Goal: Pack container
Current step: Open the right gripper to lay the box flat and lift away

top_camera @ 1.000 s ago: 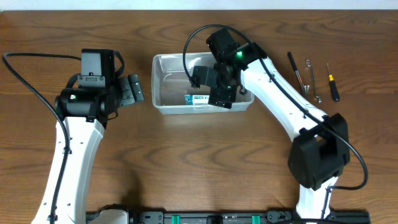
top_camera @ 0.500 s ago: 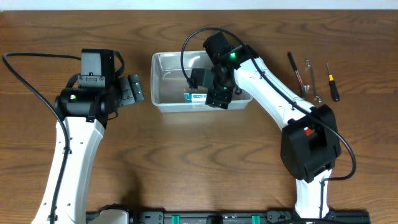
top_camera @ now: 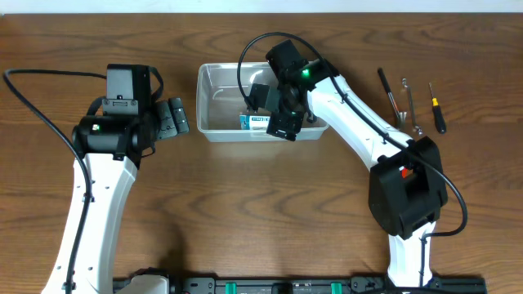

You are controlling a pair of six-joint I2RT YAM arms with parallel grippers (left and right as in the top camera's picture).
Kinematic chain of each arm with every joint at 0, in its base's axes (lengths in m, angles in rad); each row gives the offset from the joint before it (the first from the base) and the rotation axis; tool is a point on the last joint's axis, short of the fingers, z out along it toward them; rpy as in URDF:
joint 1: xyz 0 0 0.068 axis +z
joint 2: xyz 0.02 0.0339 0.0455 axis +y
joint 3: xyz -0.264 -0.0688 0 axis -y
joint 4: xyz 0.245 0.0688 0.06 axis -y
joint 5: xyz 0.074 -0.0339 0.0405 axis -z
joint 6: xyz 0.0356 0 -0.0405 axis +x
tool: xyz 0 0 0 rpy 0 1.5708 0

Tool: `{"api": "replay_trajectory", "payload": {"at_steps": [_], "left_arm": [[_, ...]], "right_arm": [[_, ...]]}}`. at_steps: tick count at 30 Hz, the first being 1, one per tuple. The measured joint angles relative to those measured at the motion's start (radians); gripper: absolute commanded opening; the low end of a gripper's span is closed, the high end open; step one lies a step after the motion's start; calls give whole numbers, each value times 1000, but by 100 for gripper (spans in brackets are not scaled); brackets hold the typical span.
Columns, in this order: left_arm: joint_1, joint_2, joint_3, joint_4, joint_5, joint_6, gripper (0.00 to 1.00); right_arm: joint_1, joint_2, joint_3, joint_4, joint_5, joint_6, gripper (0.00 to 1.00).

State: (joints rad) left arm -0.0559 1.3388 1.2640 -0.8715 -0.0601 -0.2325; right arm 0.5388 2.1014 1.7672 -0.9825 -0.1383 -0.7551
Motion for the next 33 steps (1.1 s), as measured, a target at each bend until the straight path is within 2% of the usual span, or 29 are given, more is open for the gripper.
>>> {"api": "replay_trajectory", "payload": {"at_steps": [12, 33], "left_arm": [[0, 0, 0, 0, 0, 0, 98], [0, 0, 0, 0, 0, 0, 98]], "right_arm": [[0, 12, 0, -4, 71, 51, 95], [0, -5, 7, -132, -22, 94, 97]]}}
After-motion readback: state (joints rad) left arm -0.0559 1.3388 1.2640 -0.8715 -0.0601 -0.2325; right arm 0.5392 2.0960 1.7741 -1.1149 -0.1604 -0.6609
